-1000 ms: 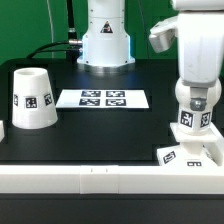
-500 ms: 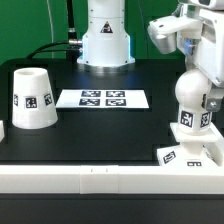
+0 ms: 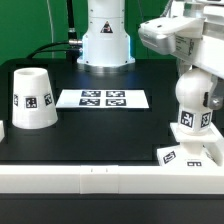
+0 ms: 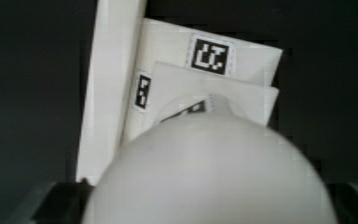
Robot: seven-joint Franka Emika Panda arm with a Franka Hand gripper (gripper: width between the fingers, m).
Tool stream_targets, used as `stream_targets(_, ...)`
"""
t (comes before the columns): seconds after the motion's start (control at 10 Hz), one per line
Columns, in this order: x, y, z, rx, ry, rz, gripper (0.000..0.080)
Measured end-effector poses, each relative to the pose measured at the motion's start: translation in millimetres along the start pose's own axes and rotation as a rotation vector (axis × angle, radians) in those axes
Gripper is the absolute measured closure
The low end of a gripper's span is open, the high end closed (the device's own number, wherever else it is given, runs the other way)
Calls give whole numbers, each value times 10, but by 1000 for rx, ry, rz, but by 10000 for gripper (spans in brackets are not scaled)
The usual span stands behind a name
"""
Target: Assemble lamp
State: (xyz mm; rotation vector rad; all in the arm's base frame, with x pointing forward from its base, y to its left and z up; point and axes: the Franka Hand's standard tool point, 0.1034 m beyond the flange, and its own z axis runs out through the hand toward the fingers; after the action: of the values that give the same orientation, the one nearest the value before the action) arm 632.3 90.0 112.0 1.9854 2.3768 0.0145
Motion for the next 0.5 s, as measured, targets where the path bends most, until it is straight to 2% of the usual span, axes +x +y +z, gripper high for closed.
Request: stream_targets(0.5, -20, -5, 4, 2, 2, 55, 223)
